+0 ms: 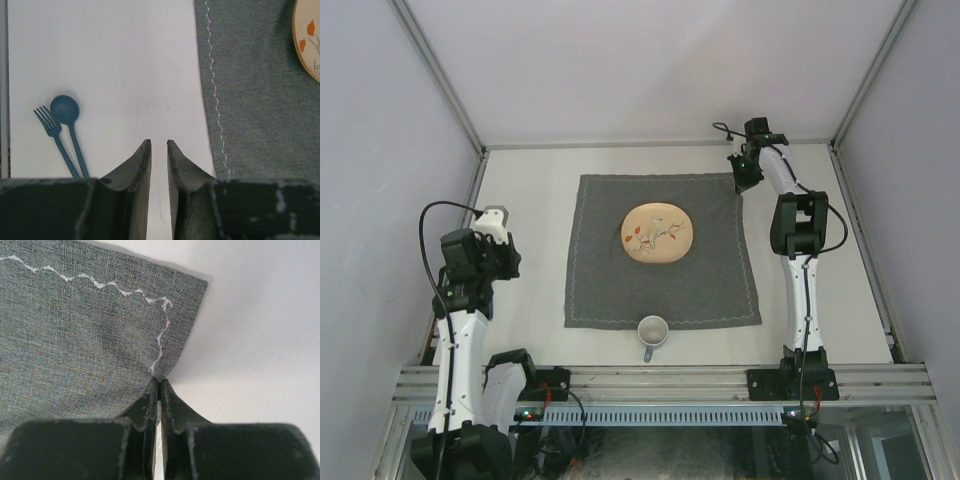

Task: Set the dinner table for one person
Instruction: Adjust the napkin at the center of the board.

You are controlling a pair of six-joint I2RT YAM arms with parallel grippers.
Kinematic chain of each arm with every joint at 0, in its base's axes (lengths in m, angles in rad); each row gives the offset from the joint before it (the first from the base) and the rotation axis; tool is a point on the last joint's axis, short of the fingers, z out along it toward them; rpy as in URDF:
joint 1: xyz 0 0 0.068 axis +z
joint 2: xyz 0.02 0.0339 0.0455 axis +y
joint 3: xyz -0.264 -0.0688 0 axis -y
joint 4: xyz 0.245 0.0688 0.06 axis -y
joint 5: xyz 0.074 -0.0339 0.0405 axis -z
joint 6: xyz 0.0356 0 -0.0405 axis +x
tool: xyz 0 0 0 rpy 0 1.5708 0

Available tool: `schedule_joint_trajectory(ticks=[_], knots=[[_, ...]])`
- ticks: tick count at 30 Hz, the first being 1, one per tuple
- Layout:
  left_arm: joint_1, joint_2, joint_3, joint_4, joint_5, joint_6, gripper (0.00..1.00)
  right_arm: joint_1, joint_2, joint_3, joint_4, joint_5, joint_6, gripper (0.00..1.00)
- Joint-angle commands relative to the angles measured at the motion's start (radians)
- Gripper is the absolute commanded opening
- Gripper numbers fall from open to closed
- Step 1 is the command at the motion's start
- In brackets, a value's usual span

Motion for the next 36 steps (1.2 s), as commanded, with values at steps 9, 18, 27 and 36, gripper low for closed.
schedule_joint_trajectory(ticks=[9, 18, 27, 36], knots=[[-0.004, -0.029, 0.016, 0.024, 0.01, -0.007, 0.23, 0.071, -0.019, 0.009, 0.015, 0.056, -0.015, 0.01], [-0.003, -0.027, 0.013, 0.025, 0.015, -0.007, 0.23, 0.114, -0.005, 0.026, 0.017, 0.085, -0.024, 0.02], [-0.004, -0.021, 0.004, 0.033, 0.014, -0.004, 0.23, 0.1, -0.047, 0.01, 0.051, 0.13, -0.012, 0.59], [-0.004, -0.021, -0.012, 0.051, 0.028, -0.009, 0.23, 0.067, -0.202, -0.053, 0.065, 0.138, -0.013, 0.7]])
